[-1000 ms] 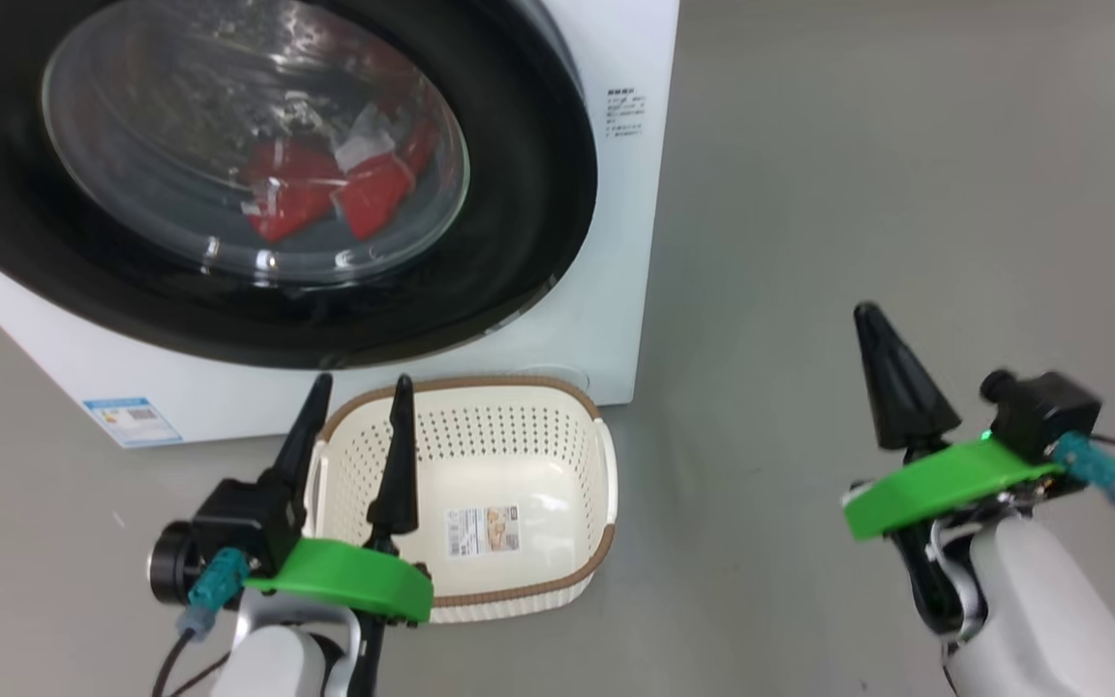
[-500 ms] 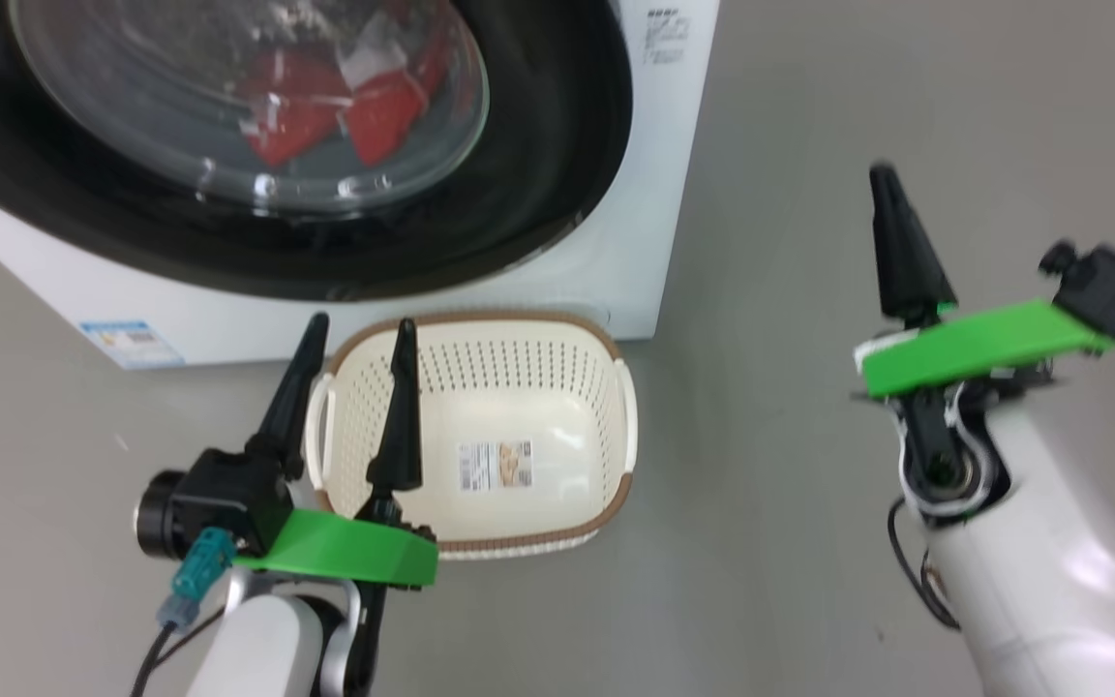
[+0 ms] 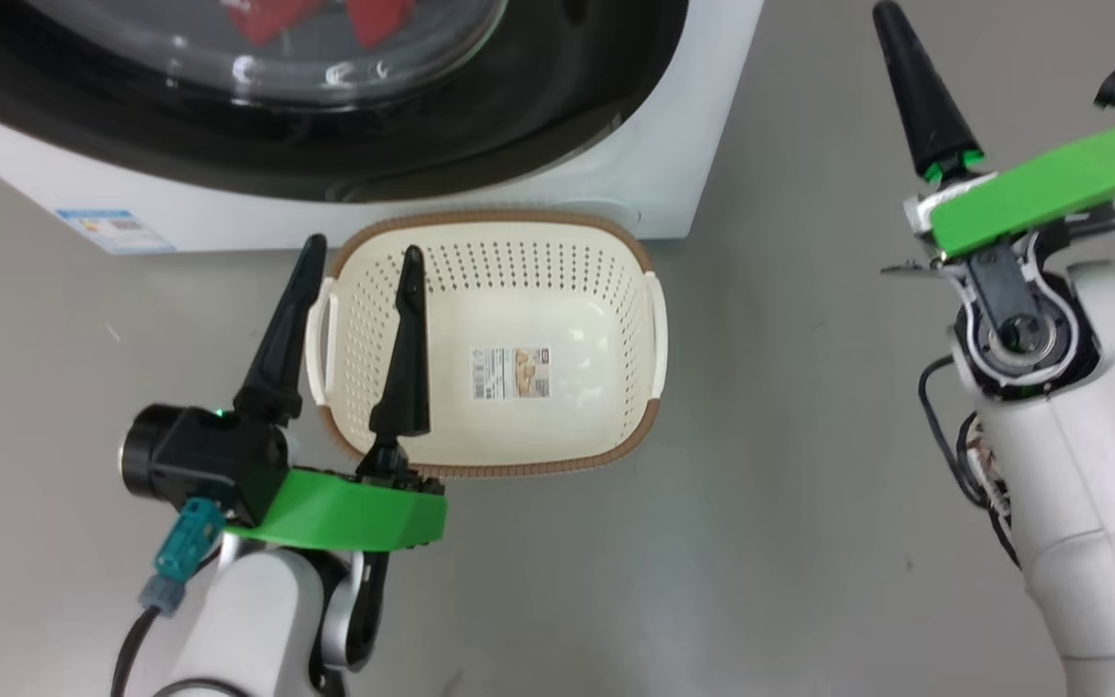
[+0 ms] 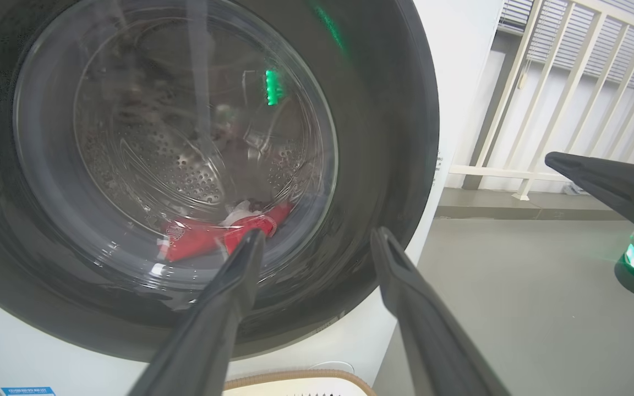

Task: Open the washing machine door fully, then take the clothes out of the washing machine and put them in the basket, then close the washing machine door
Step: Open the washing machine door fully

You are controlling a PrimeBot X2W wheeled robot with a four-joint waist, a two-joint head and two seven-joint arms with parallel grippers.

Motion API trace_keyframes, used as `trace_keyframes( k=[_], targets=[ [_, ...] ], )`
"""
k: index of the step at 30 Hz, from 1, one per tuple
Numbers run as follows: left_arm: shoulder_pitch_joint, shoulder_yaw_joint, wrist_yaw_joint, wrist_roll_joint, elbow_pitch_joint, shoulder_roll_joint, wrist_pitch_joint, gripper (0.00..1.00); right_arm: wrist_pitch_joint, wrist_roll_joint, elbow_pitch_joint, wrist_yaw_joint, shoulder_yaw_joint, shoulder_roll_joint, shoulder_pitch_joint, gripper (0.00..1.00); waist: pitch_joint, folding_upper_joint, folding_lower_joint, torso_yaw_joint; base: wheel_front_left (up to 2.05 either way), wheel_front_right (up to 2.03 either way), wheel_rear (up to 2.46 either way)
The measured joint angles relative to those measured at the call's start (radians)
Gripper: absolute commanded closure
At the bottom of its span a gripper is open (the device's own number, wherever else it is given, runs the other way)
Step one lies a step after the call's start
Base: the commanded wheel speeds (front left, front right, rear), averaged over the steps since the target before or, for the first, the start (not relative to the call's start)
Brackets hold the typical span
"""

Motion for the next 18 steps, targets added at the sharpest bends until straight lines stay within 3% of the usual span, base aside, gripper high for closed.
trace_keyframes(
  k=[18],
  targets=[
    [-0.053, -0.039, 0.011, 0.004, -0.057, -0.001, -0.003, 0.0, 0.288, 0.261, 0.036, 0.0, -0.046, -0.024, -0.226, 1.0, 0.149, 0.0, 0.0, 0.051, 0.0, 0.0, 0.0]
  ],
)
